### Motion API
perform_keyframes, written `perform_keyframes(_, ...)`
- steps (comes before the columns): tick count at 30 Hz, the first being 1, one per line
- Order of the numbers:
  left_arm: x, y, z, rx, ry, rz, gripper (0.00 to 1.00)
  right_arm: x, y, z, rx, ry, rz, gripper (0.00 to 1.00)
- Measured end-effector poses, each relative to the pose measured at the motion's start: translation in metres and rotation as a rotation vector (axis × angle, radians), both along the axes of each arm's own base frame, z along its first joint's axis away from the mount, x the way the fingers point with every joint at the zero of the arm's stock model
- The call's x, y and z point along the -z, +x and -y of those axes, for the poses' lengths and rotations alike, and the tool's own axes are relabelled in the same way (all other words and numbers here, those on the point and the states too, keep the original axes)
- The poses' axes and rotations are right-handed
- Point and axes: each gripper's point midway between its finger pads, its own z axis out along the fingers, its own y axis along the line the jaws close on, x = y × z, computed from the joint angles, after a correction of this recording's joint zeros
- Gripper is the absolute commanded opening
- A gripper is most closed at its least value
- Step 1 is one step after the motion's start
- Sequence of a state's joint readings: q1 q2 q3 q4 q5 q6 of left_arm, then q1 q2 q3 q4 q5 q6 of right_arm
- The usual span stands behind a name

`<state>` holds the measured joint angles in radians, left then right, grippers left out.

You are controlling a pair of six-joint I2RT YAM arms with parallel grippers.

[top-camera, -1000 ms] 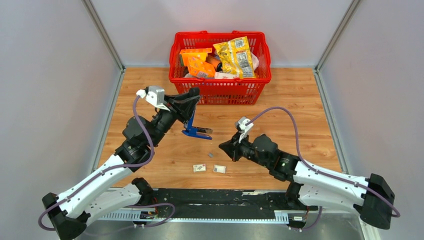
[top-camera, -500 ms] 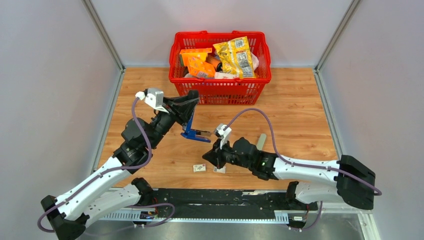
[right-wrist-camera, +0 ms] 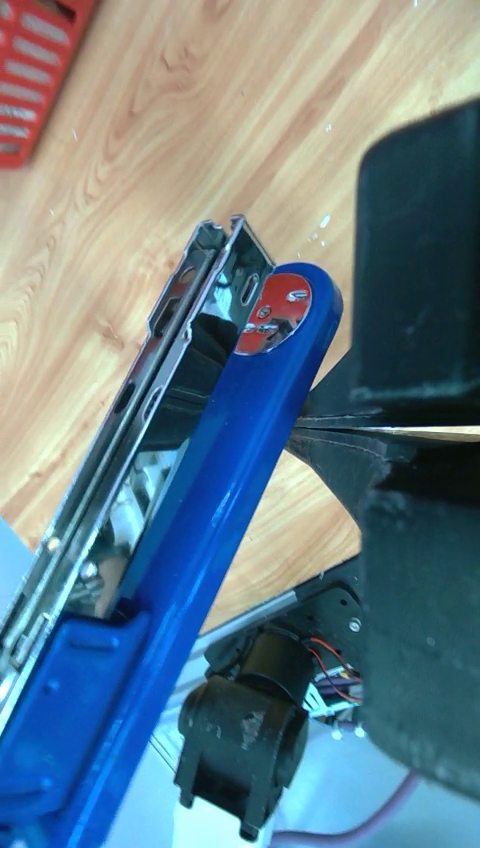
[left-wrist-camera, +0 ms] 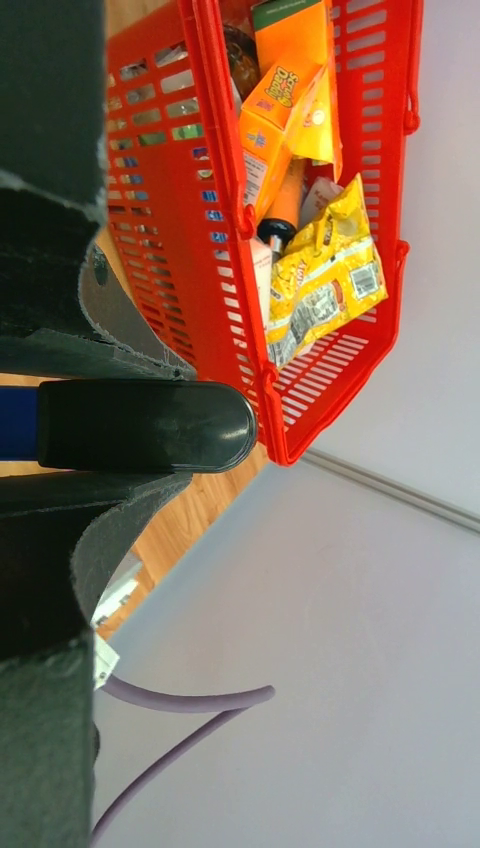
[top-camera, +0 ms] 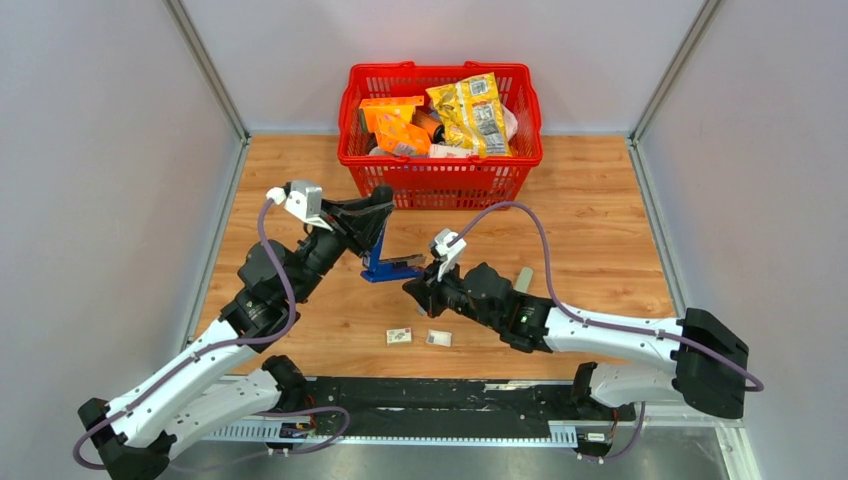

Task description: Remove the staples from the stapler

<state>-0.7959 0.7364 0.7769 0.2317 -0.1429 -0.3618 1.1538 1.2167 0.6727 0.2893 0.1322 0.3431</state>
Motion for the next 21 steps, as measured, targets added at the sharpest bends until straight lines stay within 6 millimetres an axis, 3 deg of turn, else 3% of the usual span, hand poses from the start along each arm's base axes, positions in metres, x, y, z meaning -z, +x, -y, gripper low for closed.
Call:
perform_keyframes(13, 0.01, -0.015, -0.011, 0.019, 0.024, -0.045, 0.0, -0.019, 0.031, 0.017, 0.102, -0.073, 0.109, 0.0)
perform_keyframes(21, 0.027, -0.017, -0.006, 0.043, 0.036, -0.087, 0.0, -0.063, 0.037, 0.013, 0.1, -0.052, 0.188, 0.0)
